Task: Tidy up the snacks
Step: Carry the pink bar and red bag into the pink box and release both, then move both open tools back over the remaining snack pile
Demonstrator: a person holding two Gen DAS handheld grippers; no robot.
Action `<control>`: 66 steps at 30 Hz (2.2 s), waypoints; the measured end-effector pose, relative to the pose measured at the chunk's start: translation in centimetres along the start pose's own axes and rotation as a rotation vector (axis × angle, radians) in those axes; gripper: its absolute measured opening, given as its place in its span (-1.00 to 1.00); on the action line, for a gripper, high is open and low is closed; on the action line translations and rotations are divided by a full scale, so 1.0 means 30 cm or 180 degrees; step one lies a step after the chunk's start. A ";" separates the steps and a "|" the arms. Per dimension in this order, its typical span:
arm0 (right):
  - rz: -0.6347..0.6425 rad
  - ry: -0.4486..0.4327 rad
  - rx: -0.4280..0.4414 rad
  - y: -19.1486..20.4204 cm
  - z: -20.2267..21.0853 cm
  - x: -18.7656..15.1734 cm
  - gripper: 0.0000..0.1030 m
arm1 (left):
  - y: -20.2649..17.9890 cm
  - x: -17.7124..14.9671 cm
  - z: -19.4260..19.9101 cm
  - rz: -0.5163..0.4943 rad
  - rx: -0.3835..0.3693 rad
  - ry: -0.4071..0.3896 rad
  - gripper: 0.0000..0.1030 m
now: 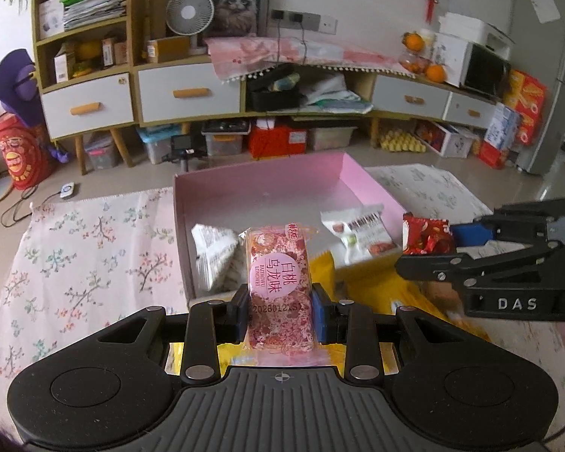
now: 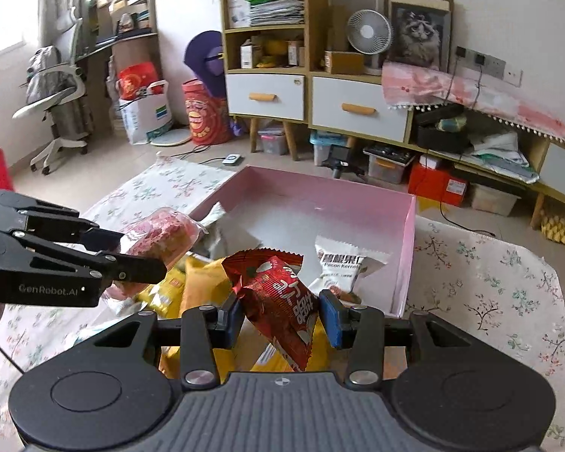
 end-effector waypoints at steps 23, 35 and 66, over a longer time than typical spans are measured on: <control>-0.0523 -0.0136 -0.0376 -0.159 -0.160 0.093 -0.54 | 0.014 0.076 -0.227 0.0126 0.0141 -0.0058 -0.42; -0.0656 -0.0107 -0.0384 -0.183 -0.201 0.101 -0.03 | -0.001 0.069 -0.258 -0.0004 0.0090 -0.0011 0.25; -0.0226 -0.0143 -0.0416 -0.064 0.071 -0.007 0.64 | 0.005 -0.118 0.038 -0.0340 0.0137 0.0142 0.88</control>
Point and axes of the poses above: each gripper's, at about its wrist camera, not at the fingertips, and z roughly against the way its jaws point, y to its left, x to its top, the point moved 8 cm from there along -z, roughly the way its jaws point, and after that the axes turned 11 degrees about -z, right-handed, at the moved point
